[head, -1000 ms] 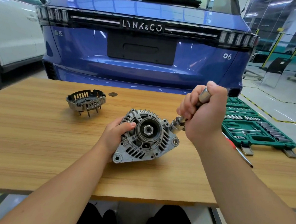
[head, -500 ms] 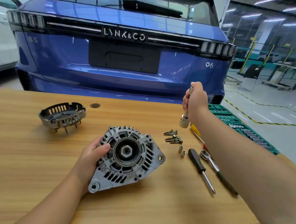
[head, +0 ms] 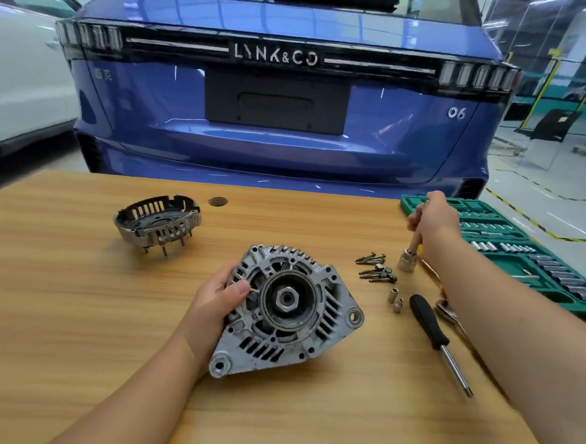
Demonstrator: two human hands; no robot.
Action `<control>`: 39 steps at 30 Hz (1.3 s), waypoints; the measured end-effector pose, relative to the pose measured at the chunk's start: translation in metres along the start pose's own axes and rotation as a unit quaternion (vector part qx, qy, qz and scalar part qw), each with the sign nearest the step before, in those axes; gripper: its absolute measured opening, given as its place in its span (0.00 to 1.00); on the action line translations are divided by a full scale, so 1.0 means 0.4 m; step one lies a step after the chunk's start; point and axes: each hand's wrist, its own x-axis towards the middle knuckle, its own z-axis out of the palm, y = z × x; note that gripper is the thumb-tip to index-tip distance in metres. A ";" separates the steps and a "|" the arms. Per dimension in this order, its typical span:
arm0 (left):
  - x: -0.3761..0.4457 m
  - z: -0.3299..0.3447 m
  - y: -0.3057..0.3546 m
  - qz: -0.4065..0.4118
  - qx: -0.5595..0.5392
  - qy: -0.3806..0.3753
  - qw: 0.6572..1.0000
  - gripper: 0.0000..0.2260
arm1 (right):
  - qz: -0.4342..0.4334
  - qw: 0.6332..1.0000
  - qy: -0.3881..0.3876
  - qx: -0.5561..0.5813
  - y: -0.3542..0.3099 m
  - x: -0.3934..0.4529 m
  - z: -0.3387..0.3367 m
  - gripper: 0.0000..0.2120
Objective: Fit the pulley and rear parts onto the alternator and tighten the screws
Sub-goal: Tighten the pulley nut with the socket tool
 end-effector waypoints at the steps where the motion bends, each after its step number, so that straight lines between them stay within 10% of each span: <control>1: -0.003 0.003 0.003 0.002 -0.004 0.000 1.000 0.32 | -0.023 0.999 -0.006 -0.038 -0.008 0.003 -0.008 0.16; 5: -0.019 0.025 0.027 -0.007 -0.017 0.007 1.000 0.30 | -0.271 0.903 0.064 -0.328 -0.016 -0.034 -0.069 0.21; 8: -0.034 0.041 0.050 -0.016 -0.011 0.003 1.000 0.31 | -0.436 0.853 0.003 -0.289 -0.018 -0.150 -0.070 0.19; 13: -0.052 0.052 0.088 -0.070 -0.001 0.018 0.997 0.28 | -0.189 0.854 -0.350 -0.335 0.032 -0.382 0.045 0.33; 18: -0.056 0.070 0.154 -0.199 0.127 0.038 0.971 0.29 | 0.049 0.865 -0.439 -0.238 0.053 -0.433 0.085 0.41; 31: -0.035 0.092 0.179 -0.200 0.183 0.053 0.961 0.45 | -0.032 0.910 -0.386 -0.148 0.110 -0.462 0.076 0.47; 39: -0.048 0.076 0.165 -0.149 0.189 0.052 0.969 0.40 | -0.098 0.920 -0.365 -0.105 0.122 -0.493 0.057 0.26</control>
